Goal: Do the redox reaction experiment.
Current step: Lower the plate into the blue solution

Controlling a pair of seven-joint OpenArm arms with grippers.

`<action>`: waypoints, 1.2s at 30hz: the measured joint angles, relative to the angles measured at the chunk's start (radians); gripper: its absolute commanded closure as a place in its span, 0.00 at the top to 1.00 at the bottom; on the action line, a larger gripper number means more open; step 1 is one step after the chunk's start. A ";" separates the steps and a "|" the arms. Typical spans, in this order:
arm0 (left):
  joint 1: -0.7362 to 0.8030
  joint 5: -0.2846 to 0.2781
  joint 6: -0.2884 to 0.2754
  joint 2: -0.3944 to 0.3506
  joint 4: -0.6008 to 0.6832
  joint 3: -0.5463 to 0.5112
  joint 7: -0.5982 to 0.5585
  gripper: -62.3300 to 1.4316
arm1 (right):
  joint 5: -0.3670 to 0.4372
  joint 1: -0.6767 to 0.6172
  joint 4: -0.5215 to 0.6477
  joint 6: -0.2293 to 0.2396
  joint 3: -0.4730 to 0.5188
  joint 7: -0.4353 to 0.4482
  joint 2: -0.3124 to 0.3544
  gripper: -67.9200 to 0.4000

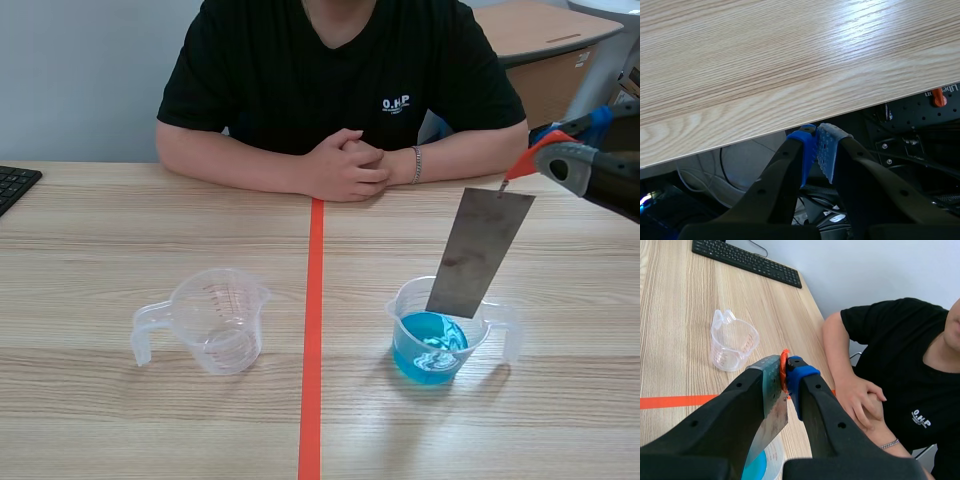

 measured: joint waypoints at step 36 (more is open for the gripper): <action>-0.007 0.000 0.000 0.000 -0.011 0.000 0.011 0.09 | -0.047 0.062 -0.088 -0.089 -0.141 0.093 -0.001 0.03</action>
